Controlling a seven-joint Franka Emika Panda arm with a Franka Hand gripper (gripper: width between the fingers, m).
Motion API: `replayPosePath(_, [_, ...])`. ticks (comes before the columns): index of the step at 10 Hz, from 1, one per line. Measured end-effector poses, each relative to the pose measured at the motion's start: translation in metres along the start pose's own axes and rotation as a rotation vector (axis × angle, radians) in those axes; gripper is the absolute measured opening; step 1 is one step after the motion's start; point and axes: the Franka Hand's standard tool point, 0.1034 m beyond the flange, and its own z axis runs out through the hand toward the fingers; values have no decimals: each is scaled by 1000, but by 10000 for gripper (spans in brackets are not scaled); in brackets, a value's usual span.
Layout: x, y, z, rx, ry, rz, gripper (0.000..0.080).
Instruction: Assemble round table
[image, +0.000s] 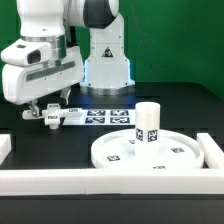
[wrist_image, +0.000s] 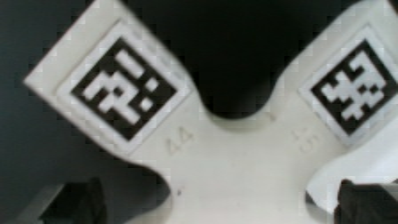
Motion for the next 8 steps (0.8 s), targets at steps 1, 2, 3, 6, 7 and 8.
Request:
replayPosePath(1, [0,-1,2,1,-1,1,648])
replayPosePath(2, [-1,-2,4,-1,-1,1,648])
replayPosePath(3, [-1,-4,6,4,-3,0,648])
replayPosePath(6, [-1,-5,7,6,-4,-2,648])
replayPosePath(7, [-1,-6,8,8,-5,-1,648])
replayPosePath(8, [-3,-6,10,8,-6,-10,648])
